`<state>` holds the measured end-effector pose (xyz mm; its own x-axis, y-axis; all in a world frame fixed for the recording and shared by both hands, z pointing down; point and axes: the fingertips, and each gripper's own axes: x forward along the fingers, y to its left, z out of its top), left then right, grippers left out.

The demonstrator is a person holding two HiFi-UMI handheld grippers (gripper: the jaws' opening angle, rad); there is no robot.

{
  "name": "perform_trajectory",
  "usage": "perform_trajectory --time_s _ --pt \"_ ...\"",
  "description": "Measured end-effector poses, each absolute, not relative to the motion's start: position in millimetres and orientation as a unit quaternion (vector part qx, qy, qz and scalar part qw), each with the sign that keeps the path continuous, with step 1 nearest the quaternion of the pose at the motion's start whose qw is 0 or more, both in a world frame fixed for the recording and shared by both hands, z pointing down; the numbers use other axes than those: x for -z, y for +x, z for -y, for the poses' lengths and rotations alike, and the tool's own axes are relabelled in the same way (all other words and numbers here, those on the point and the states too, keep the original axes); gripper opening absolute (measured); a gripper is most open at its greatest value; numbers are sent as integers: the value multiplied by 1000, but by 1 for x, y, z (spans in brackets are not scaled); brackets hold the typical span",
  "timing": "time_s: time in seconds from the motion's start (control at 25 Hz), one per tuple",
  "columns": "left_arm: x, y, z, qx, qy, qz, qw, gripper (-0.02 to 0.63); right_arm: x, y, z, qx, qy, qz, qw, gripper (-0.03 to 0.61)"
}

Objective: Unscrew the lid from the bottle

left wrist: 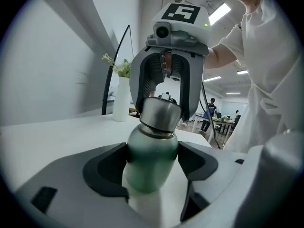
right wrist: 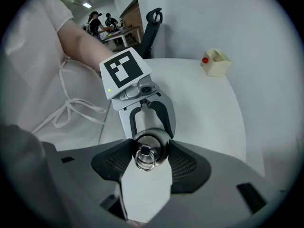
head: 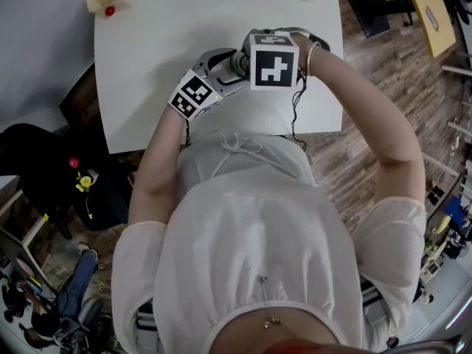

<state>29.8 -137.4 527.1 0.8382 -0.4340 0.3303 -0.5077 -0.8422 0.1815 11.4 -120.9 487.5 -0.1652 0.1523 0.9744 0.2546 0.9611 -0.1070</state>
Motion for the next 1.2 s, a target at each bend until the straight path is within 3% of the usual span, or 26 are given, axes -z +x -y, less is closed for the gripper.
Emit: perform_trajectory --time_s 0.72,1.2 --pt "-527 30 137 -160 946 248 134 348 -465 51 132 16 -101 783 613 247" --pt "-528 31 139 -166 944 249 137 348 -539 96 143 -38 -52 782 620 247"
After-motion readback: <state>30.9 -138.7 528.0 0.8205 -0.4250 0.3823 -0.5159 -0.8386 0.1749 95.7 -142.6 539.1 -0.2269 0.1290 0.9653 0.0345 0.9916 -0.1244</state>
